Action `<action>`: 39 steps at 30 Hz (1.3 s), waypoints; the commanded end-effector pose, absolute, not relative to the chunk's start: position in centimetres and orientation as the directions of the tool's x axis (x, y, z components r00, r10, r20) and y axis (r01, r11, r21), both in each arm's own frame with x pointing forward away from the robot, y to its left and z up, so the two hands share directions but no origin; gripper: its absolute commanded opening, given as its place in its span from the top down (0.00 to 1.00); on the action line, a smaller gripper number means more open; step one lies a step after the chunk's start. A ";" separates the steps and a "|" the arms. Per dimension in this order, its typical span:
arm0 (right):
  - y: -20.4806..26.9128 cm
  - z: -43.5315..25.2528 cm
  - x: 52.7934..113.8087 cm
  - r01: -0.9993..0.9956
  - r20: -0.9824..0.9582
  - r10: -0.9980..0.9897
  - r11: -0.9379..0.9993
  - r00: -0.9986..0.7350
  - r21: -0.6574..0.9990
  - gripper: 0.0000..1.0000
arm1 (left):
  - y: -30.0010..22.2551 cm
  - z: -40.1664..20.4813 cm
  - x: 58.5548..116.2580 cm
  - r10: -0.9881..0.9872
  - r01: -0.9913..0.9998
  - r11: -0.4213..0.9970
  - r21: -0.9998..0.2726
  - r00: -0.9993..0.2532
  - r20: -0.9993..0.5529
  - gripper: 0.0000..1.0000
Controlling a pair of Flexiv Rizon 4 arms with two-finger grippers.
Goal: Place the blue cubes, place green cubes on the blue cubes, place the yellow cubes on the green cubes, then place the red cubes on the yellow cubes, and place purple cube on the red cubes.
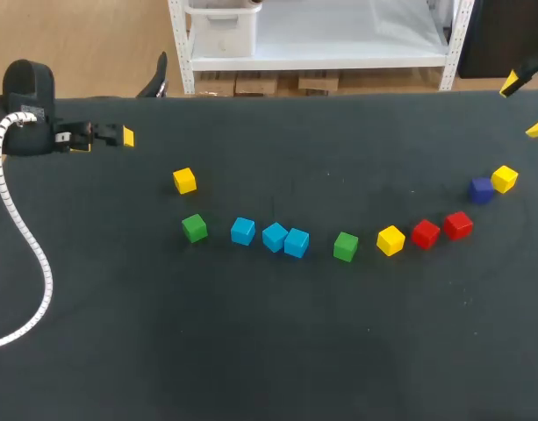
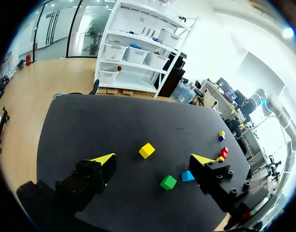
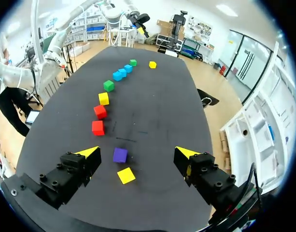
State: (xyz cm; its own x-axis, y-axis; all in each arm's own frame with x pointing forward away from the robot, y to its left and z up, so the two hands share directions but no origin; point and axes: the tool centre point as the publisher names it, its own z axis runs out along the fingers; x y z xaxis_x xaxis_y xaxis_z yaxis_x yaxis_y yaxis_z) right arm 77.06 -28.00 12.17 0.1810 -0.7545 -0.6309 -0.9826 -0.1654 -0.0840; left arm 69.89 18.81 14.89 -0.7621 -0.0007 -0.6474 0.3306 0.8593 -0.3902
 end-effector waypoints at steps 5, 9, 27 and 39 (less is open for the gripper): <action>-28.7 11.8 77.5 -0.965 -0.693 -0.698 -0.262 0.182 0.010 0.00 | 18.6 15.0 69.9 0.000 0.325 0.863 -0.386 -0.765 -0.644 0.00; -28.4 12.2 77.3 -0.959 -0.696 -0.689 -0.282 0.203 -0.001 0.00 | 18.6 15.0 69.9 0.000 0.325 0.863 -0.386 -0.765 -0.644 0.00; -28.4 12.2 77.3 -0.959 -0.696 -0.689 -0.282 0.203 -0.001 0.00 | 18.6 15.0 69.9 0.000 0.325 0.863 -0.386 -0.765 -0.644 0.00; -27.9 13.1 74.8 -0.981 -0.710 -0.679 -0.166 0.190 -0.103 0.00 | 18.6 15.0 69.9 0.000 0.325 0.863 -0.386 -0.765 -0.644 0.00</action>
